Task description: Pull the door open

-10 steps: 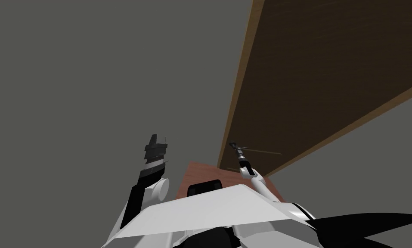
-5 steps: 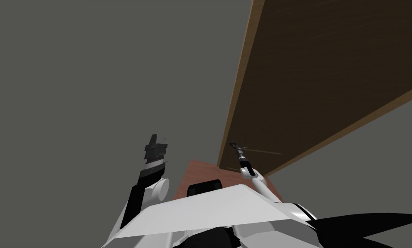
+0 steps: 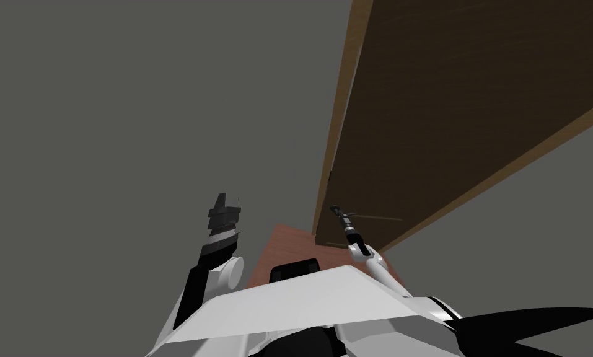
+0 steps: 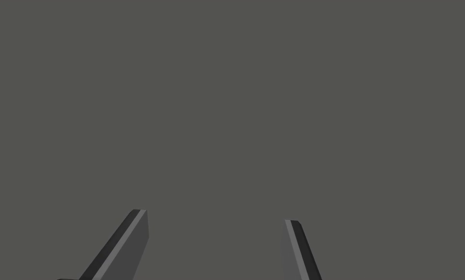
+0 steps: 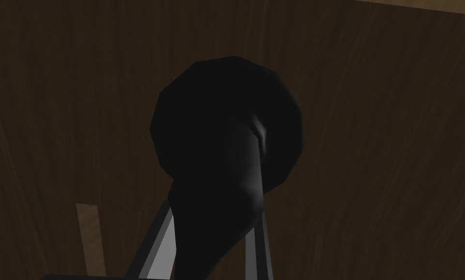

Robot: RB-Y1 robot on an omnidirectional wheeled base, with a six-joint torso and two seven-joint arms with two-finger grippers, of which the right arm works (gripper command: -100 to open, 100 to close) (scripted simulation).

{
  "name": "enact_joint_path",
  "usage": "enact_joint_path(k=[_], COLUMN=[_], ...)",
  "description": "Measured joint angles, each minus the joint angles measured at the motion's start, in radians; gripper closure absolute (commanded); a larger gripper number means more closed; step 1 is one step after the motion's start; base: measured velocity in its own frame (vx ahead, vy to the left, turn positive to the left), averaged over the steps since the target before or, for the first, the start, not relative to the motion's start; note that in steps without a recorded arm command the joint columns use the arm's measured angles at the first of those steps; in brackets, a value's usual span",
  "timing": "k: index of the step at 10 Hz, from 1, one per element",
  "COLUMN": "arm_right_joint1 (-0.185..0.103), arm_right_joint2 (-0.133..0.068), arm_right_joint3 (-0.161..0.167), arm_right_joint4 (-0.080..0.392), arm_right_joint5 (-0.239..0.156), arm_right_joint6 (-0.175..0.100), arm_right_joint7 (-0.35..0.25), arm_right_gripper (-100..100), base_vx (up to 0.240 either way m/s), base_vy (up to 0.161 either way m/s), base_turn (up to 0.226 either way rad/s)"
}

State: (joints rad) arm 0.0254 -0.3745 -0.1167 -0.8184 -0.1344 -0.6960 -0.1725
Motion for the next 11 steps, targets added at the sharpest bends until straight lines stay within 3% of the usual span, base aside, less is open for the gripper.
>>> enact_joint_path(k=[6, 11], arm_right_joint1=[0.034, 0.089], arm_right_joint2=[-0.040, -0.092], arm_right_joint3=[0.049, 0.105], arm_right_joint4=[-0.015, -0.037], arm_right_joint5=[0.015, 0.033], arm_right_joint6=[-0.035, -0.097], arm_right_joint7=[-0.059, -0.124], arm_right_gripper=[100, 100], base_vx=[-0.193, -0.223], base_vy=[-0.045, -0.047], base_turn=[0.112, 0.103])
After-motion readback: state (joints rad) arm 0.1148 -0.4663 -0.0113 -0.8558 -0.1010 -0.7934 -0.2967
